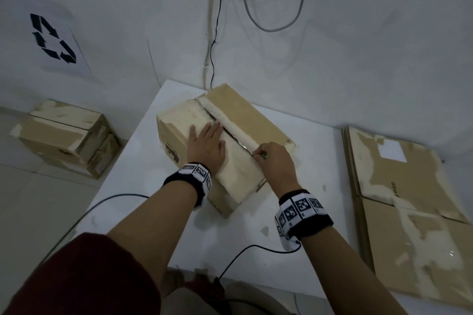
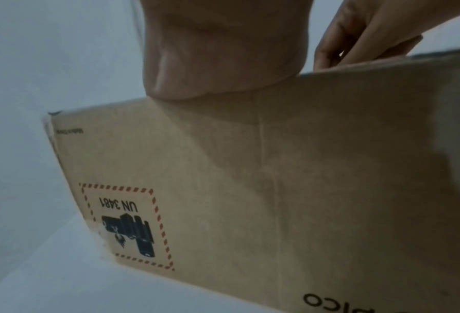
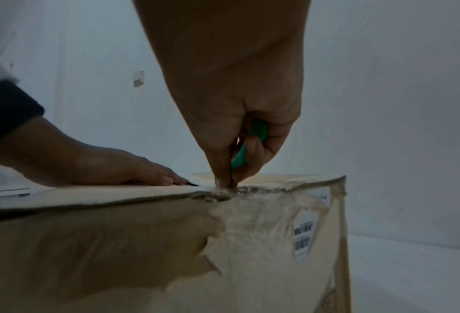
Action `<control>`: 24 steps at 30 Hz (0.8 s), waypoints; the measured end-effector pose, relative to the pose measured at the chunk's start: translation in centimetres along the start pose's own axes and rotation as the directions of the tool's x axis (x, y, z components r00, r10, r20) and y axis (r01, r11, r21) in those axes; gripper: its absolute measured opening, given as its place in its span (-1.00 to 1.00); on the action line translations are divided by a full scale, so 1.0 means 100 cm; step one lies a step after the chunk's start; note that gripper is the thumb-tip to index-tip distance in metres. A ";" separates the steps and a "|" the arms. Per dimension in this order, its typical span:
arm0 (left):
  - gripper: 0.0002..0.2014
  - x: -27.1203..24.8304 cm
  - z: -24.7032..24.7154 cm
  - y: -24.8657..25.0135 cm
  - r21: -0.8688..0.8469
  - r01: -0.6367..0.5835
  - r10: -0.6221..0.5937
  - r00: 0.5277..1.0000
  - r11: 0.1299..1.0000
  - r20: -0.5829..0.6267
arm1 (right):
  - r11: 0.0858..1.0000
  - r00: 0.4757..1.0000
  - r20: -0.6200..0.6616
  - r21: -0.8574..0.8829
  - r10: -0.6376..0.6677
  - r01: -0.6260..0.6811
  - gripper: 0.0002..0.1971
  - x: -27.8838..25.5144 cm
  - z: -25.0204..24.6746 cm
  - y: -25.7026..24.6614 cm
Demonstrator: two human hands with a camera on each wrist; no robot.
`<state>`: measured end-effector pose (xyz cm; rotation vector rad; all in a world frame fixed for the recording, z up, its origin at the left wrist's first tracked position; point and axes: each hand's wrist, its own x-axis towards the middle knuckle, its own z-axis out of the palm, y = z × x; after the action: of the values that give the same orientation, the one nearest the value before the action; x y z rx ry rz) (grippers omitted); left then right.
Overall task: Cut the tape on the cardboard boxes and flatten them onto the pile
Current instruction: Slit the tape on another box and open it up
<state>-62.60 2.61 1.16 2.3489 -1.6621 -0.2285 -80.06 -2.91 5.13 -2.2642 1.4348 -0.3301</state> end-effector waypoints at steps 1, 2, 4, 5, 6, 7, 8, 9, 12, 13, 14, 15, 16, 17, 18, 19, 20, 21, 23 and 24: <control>-0.48 0.000 0.001 0.000 0.001 0.001 -0.001 1.000 1.000 -0.004 | 1.000 1.000 0.001 -0.003 0.013 -0.013 -0.87 -0.005 -0.002 0.003; -0.48 0.000 0.002 0.000 -0.001 0.002 -0.002 1.000 1.000 -0.005 | 1.000 1.000 0.001 0.001 0.030 -0.030 -0.87 -0.009 -0.004 0.007; -0.49 0.001 0.002 0.000 0.000 0.006 -0.006 1.000 1.000 -0.007 | 0.997 0.998 -0.009 0.030 0.065 -0.065 -0.88 -0.018 -0.009 0.014; -0.49 0.002 0.002 0.000 0.001 0.009 -0.009 1.000 1.000 -0.006 | 0.996 0.997 -0.018 0.036 0.077 -0.076 -0.88 -0.023 -0.011 0.017; -0.49 0.002 0.002 0.000 0.002 0.012 -0.012 1.000 1.000 -0.005 | 0.996 0.996 -0.029 0.037 0.085 -0.084 -0.88 -0.029 -0.013 0.020; -0.49 0.002 0.003 0.000 0.002 0.013 -0.013 1.000 1.000 -0.006 | 0.995 0.995 -0.042 0.041 0.089 -0.087 -0.88 -0.034 -0.014 0.023; -0.49 0.002 0.003 -0.001 0.004 0.010 -0.010 1.000 1.000 -0.010 | 0.995 0.995 -0.058 0.051 0.086 -0.083 -0.88 -0.039 -0.014 0.026; -0.49 0.003 0.004 -0.001 0.007 0.005 -0.004 1.000 1.000 -0.012 | 0.995 0.994 -0.071 0.061 0.082 -0.078 -0.87 -0.043 -0.014 0.028; -0.49 0.002 0.003 -0.001 -0.004 -0.017 0.017 1.000 1.000 -0.014 | 0.996 0.990 -0.111 0.025 0.086 -0.084 -0.87 -0.049 -0.013 0.029; -0.50 0.001 0.001 0.001 -0.007 -0.023 0.023 1.000 1.000 -0.017 | 0.996 0.988 -0.126 -0.004 0.089 -0.090 -0.87 -0.049 -0.014 0.028; -0.52 -0.002 0.000 0.001 -0.005 -0.027 0.027 1.000 1.000 -0.015 | 0.995 0.986 -0.138 -0.032 0.091 -0.096 -0.88 -0.047 -0.015 0.028; -0.54 -0.005 -0.002 0.003 0.013 -0.034 0.034 0.999 0.999 -0.012 | 0.993 0.986 -0.141 -0.058 0.092 -0.101 -0.88 -0.046 -0.016 0.027; -0.55 -0.008 -0.004 0.004 0.047 -0.058 0.058 0.998 0.997 -0.008 | 0.991 0.986 -0.137 -0.079 0.093 -0.104 -0.88 -0.044 -0.018 0.026; -0.54 -0.010 -0.006 0.007 0.082 -0.107 0.108 0.994 0.991 -0.004 | 0.989 0.987 -0.128 -0.096 0.096 -0.109 -0.88 -0.042 -0.019 0.025; -0.54 -0.010 -0.007 0.010 0.103 -0.195 0.196 0.981 0.975 -0.001 | 0.987 0.987 -0.123 -0.109 0.101 -0.115 -0.88 -0.039 -0.020 0.025; -0.56 -0.010 -0.007 0.014 0.105 -0.320 0.321 0.947 0.942 0.012 | 0.986 0.987 -0.125 -0.115 0.105 -0.120 -0.87 -0.037 -0.021 0.025; -0.58 -0.009 -0.006 0.018 0.088 -0.453 0.452 0.891 0.887 0.039 | 0.985 0.984 -0.134 -0.115 0.113 -0.129 -0.87 -0.035 -0.021 0.025; -0.51 -0.007 -0.006 0.023 0.053 -0.547 0.543 0.836 0.835 0.071 | 0.984 0.981 -0.150 -0.108 0.123 -0.140 -0.87 -0.034 -0.021 0.026; -0.29 -0.006 -0.006 0.032 -0.002 -0.582 0.579 0.809 0.813 0.099 | 0.985 0.978 -0.166 -0.091 0.129 -0.146 -0.88 -0.033 -0.021 0.030; -0.21 -0.003 -0.006 0.036 0.005 -0.568 0.564 0.818 0.823 0.115 | 0.986 0.977 -0.167 -0.079 0.131 -0.146 -0.88 -0.031 -0.021 0.032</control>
<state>-65.81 1.84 2.83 1.7699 -2.3455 -0.2063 -84.87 -1.76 5.54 -2.2362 1.7134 -0.4198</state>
